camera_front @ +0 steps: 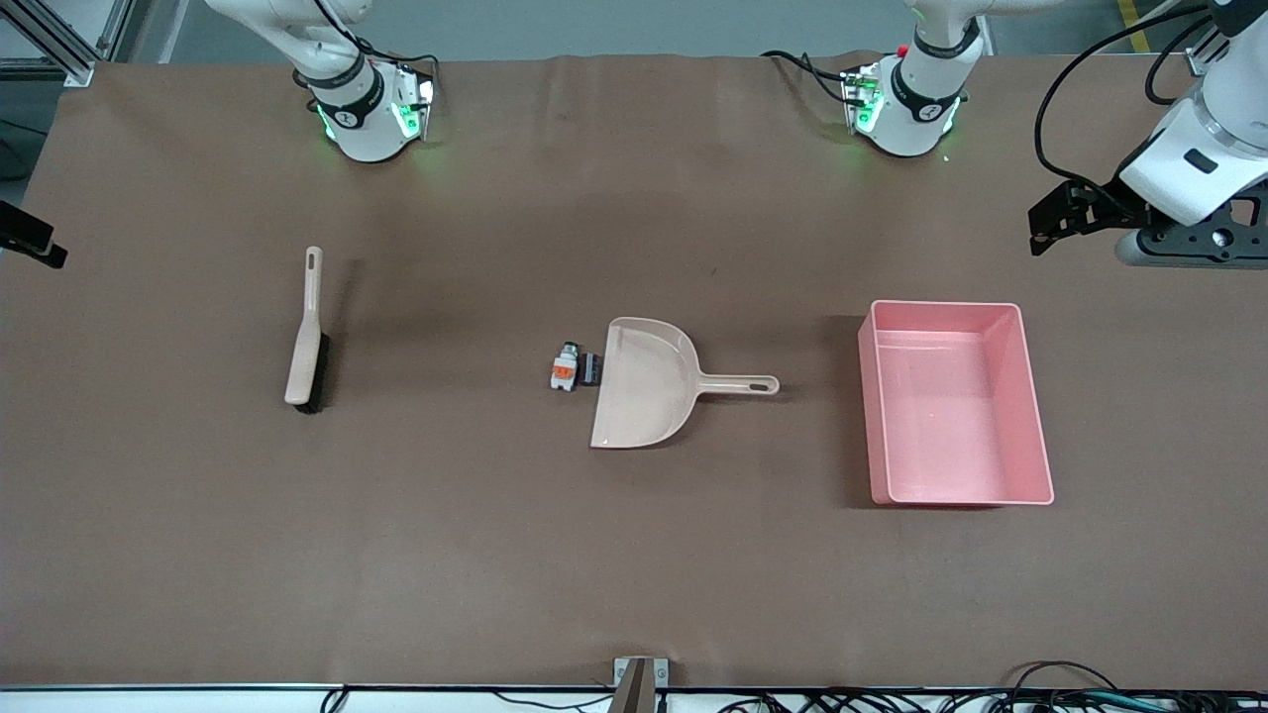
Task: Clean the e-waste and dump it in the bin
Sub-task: 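Move the left gripper over the beige dustpan handle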
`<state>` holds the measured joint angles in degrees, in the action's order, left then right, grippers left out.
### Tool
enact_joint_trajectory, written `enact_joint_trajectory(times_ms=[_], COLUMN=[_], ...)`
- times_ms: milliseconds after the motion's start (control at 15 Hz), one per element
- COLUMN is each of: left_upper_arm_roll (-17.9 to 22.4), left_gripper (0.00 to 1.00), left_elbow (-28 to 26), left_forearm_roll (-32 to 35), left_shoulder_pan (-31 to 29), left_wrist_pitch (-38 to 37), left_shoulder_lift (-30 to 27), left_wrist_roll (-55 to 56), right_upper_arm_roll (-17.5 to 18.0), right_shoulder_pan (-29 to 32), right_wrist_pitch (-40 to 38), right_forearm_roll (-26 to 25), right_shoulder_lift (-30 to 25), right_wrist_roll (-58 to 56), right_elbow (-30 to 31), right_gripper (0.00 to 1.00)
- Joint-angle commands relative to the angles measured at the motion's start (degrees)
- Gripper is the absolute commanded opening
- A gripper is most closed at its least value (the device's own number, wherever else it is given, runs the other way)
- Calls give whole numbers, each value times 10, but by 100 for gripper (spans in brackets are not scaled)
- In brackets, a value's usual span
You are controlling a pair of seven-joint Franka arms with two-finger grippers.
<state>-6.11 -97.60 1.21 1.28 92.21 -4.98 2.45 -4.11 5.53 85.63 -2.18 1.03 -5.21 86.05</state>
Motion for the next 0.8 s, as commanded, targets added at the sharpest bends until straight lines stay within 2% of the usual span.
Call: enact_joint_trajectory(times_ms=[0, 201, 401, 736], left_upper_arm_roll=[0, 0, -6, -77], left_gripper=[100, 100, 100, 100], left_elbow=[7, 16, 15, -1], left_forearm_roll=[2, 2, 0, -9], left_shoulder_pan=[-6, -6, 3, 37], left_wrist_pitch=[-13, -12, 20, 89], left_shoulder_lift=[-7, -1, 16, 67], left_wrist_roll=[-11, -22, -70, -74], right_upper_arm_roll=[2, 2, 2, 2], right_shoulder_pan=[-7, -15, -16, -14], right_wrist_pitch=[2, 1, -3, -6], right_forearm_roll=[5, 11, 14, 13], right_shoulder_lift=[-8, -8, -8, -9], right_wrist_roll=[1, 0, -1, -2], right_elbow=[3, 4, 6, 13], right_gripper=[100, 100, 100, 100])
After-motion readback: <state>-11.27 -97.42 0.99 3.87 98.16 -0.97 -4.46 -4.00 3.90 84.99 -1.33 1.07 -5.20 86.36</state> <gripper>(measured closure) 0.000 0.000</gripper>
